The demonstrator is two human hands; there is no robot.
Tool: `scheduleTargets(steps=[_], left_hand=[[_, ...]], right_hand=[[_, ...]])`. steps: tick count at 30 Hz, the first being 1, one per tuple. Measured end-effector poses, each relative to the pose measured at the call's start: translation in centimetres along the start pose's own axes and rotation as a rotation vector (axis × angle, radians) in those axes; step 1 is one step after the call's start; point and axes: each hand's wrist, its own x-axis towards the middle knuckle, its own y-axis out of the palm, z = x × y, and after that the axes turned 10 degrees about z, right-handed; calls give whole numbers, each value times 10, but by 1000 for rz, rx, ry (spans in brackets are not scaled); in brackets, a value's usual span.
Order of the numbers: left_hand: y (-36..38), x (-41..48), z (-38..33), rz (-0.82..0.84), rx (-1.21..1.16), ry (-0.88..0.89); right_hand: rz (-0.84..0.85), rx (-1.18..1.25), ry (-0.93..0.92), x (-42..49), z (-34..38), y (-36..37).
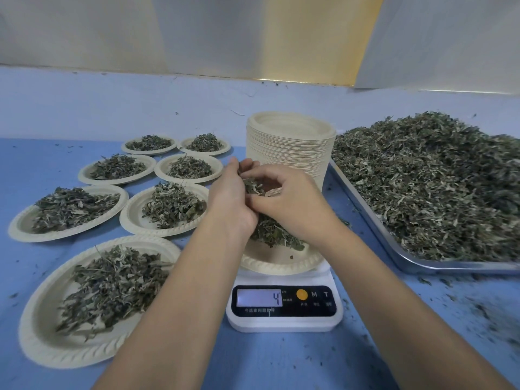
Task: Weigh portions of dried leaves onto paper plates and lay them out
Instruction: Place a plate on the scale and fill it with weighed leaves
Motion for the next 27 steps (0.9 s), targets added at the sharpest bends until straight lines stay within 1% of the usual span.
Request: scheduleTargets(steps=[3,7,13,19,27], left_hand=[[1,-1,4,-9,31,15],[-1,3,2,-22,-52,37],[-8,3,-7,-22,-148,30],[-10,2,-12,-24,-178,38],[-12,-1,-15,-20,-210,39]], right_hand=[[-31,5,-21,-1,1,0],[-89,71,-13,1,-2,-6],[-199,235,-10,6,-5,-15],[-226,179,1,6,-9,-20],[-194,152,33,2,-6,-17]])
